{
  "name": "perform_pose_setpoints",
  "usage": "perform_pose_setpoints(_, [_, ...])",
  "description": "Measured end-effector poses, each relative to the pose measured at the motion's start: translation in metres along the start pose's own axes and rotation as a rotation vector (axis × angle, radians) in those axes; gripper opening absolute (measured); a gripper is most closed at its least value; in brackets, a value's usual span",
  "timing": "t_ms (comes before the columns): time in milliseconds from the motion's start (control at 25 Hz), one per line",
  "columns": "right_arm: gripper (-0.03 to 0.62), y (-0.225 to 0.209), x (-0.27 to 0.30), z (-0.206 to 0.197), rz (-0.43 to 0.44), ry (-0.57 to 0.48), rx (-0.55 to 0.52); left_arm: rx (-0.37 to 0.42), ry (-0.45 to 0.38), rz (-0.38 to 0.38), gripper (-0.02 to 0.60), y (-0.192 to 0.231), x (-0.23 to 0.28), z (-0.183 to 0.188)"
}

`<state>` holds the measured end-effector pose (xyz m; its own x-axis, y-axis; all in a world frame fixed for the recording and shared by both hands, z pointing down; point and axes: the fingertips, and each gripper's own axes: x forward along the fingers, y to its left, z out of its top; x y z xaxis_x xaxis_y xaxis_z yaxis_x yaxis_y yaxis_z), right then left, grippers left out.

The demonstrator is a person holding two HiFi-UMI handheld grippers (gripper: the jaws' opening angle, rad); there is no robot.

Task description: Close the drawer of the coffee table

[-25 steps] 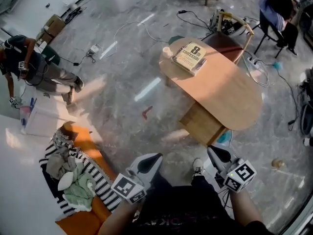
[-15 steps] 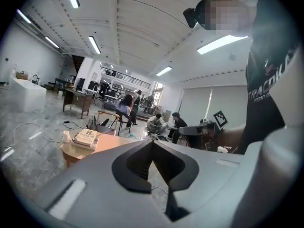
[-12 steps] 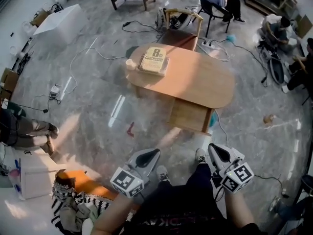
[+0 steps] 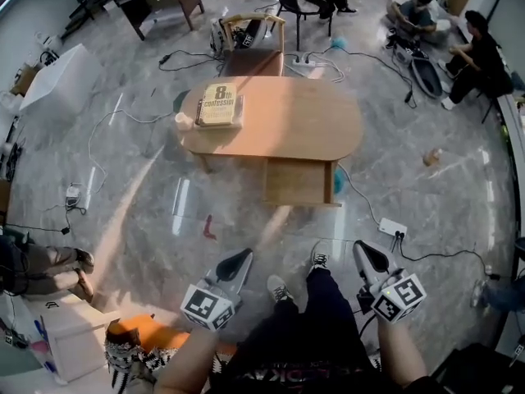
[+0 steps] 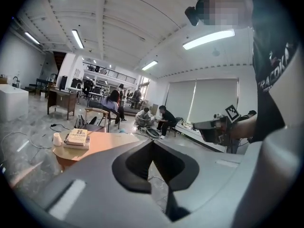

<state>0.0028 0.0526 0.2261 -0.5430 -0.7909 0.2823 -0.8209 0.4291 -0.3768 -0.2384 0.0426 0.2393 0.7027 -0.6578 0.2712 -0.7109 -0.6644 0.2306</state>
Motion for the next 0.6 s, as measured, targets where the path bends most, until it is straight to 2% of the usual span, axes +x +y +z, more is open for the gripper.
perform_pose_setpoints(240, [-0.002,-0.047,0.0,-0.014,-0.071,-0.002,-0.001,0.004,0.019,-0.001,0.006,0.009,0.031,-0.022])
perform_pose_setpoints(400, [-0.002,-0.082,0.018,-0.027,-0.071,0.032,-0.009,0.033,0.049,0.025,0.006,0.015,0.063,-0.034])
perform_pose_setpoints(600, [-0.002,-0.132,0.045,-0.057,-0.061,0.08,-0.034,0.03,0.088,0.056,0.006,0.028,0.109,-0.061])
